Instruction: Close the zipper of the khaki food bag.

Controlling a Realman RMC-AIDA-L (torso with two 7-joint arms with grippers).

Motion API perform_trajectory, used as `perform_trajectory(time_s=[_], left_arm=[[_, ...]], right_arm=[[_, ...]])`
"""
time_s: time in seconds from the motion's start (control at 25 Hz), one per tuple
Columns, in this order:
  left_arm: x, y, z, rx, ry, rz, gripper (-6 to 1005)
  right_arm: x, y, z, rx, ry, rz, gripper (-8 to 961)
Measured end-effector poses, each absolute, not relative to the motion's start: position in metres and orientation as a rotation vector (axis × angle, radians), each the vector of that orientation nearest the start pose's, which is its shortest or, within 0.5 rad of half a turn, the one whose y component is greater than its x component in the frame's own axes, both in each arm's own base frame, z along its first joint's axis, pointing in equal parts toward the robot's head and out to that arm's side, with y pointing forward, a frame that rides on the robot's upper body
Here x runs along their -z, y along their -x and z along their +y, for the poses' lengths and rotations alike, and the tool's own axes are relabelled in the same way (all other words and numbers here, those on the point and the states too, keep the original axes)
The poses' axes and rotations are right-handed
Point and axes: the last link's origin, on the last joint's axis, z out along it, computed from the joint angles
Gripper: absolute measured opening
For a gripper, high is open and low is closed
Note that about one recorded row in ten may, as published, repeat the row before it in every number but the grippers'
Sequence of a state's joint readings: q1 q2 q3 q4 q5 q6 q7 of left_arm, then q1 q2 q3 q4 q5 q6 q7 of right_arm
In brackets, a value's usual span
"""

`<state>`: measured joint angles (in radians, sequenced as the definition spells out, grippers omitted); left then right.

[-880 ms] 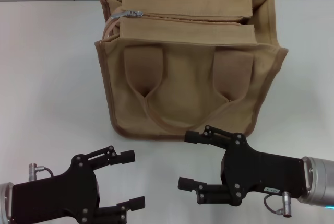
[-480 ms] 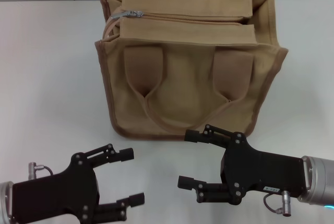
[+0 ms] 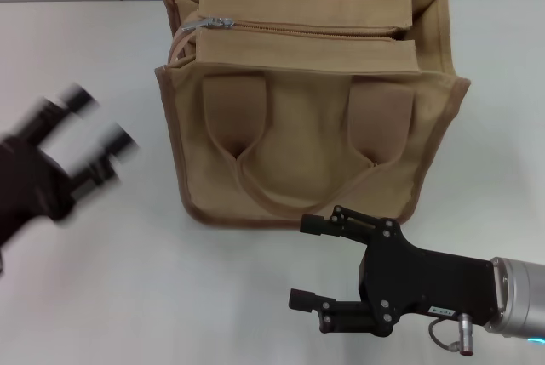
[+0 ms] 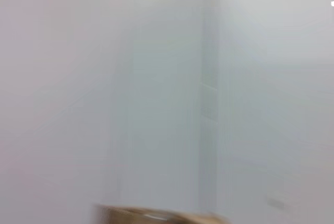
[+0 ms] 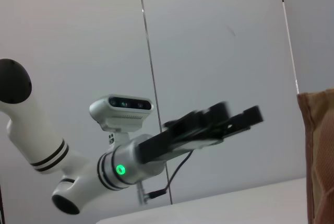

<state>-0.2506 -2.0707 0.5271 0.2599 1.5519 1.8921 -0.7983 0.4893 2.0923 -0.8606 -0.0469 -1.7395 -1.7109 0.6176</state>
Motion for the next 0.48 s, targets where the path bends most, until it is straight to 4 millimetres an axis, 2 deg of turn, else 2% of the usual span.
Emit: perform_trajectory(time_s=[0.04,0.08,0.2,0.28,0.32,0.36,0.48], left_arm=[[-0.019,0.309,0.231,1.321,2.012,-0.459,809],[-0.019,0.309,0.231,1.321,2.012,-0.459,809],[-0.018,0.313,0.251,1.276,1.935,-0.522,809],[-0.013,0.310,0.265,1.243,1.947,-0.540,809],[-0.013,0.310,0.265,1.243,1.947,-0.540,809],[-0.006,0.302,0.276,1.223,2.024,-0.532,809],[0.000,0.295,0.282,1.212,2.085,-0.512,808]], right_arm=[[0.083,-0.253,0.226,-1.197,2.744,0.270,837],[0.084,-0.254,0.226,-1.193,2.744,0.274,837],[0.085,-0.253,0.227,-1.186,2.749,0.276,837],[0.086,-0.251,0.228,-1.185,2.753,0.276,837],[0.087,-0.251,0.229,-1.183,2.755,0.275,837],[0.087,-0.251,0.229,-1.181,2.755,0.275,837],[0.088,-0.251,0.229,-1.177,2.756,0.282,837]])
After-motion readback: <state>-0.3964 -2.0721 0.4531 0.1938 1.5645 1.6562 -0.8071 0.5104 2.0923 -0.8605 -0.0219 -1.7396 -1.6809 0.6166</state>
